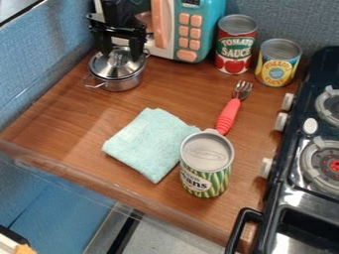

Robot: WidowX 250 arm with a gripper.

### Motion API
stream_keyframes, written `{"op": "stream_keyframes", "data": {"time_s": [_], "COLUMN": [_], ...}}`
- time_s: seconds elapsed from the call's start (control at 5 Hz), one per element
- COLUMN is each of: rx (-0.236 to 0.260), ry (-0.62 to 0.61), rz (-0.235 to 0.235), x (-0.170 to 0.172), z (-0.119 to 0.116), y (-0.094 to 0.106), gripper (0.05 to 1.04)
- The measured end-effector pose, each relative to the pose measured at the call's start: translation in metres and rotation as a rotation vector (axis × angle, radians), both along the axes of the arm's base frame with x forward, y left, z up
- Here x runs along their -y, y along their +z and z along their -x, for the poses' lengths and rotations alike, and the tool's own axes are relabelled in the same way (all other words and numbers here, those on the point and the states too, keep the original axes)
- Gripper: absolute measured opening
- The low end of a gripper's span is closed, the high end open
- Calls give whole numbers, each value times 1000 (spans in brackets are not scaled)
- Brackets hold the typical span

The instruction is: Take the lid of the silver pot and put it on the table

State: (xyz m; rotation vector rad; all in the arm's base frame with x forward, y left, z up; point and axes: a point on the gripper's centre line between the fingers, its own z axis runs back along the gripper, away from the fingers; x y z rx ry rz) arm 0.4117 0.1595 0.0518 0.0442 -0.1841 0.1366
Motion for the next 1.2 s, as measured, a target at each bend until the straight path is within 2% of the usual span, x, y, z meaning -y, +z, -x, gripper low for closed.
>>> {"op": "stream_keyframes", "data": {"time_s": [0.2, 0.4, 0.8, 1.0, 1.2], "rx": [-9, -38, -45, -58, -57], "ry": [41, 50, 57, 54, 56], "rz": [-6, 1, 0, 0, 11], "x": [-15, -19, -20, -20, -18], "z": [-1, 0, 1, 2, 1], "y": [-3, -15, -16, -17, -16], "gripper": [1000, 955, 366, 151, 60]}}
